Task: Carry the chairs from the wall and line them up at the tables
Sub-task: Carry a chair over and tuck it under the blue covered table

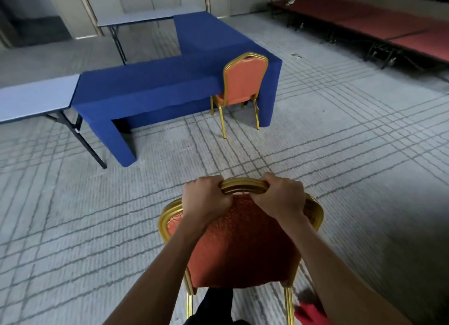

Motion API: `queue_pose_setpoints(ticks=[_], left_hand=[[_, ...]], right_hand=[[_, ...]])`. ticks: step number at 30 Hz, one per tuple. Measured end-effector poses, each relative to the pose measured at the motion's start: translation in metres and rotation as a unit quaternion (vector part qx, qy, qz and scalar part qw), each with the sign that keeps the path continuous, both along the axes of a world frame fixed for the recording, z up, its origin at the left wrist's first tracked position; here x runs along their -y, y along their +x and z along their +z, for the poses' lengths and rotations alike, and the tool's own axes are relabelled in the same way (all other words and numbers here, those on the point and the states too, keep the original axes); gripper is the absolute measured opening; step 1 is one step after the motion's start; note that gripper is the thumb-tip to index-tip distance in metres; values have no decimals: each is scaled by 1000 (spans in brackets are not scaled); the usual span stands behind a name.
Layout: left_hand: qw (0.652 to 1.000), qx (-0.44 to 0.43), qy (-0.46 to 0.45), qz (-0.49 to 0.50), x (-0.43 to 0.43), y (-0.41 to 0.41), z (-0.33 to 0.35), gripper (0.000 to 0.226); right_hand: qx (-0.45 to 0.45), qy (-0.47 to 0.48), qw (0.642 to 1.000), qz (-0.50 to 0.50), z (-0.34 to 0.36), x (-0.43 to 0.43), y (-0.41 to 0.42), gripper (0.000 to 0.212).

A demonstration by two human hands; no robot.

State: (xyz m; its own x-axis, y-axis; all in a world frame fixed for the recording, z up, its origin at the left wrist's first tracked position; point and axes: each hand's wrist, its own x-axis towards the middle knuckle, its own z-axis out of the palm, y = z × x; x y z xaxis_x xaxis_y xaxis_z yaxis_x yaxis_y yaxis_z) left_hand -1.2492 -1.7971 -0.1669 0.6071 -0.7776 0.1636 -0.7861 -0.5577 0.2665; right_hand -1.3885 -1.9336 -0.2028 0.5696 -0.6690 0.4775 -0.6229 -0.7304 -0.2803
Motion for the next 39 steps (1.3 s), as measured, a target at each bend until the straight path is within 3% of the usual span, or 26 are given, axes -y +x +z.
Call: queue_pose_setpoints(ticks=[11,19,27,33,39], left_hand=[[999,-20,-4,40,123,168,-7,27],[998,4,-34,52,215,231,-14,29],[992,12,-74,100,298,287,-14,34],[991,13,-56,122,342,341,-19,29],[989,-21,6,148,377,424,-28,26]], right_hand=[[-15,1,997,72,-1,139,178,38],[33,19,994,105,-9,238,250,42],[37,21,983,176,-7,338,327,31],[64,11,974,218,-12,389,390,35],[25,9,972,234,-28,426,476,34]])
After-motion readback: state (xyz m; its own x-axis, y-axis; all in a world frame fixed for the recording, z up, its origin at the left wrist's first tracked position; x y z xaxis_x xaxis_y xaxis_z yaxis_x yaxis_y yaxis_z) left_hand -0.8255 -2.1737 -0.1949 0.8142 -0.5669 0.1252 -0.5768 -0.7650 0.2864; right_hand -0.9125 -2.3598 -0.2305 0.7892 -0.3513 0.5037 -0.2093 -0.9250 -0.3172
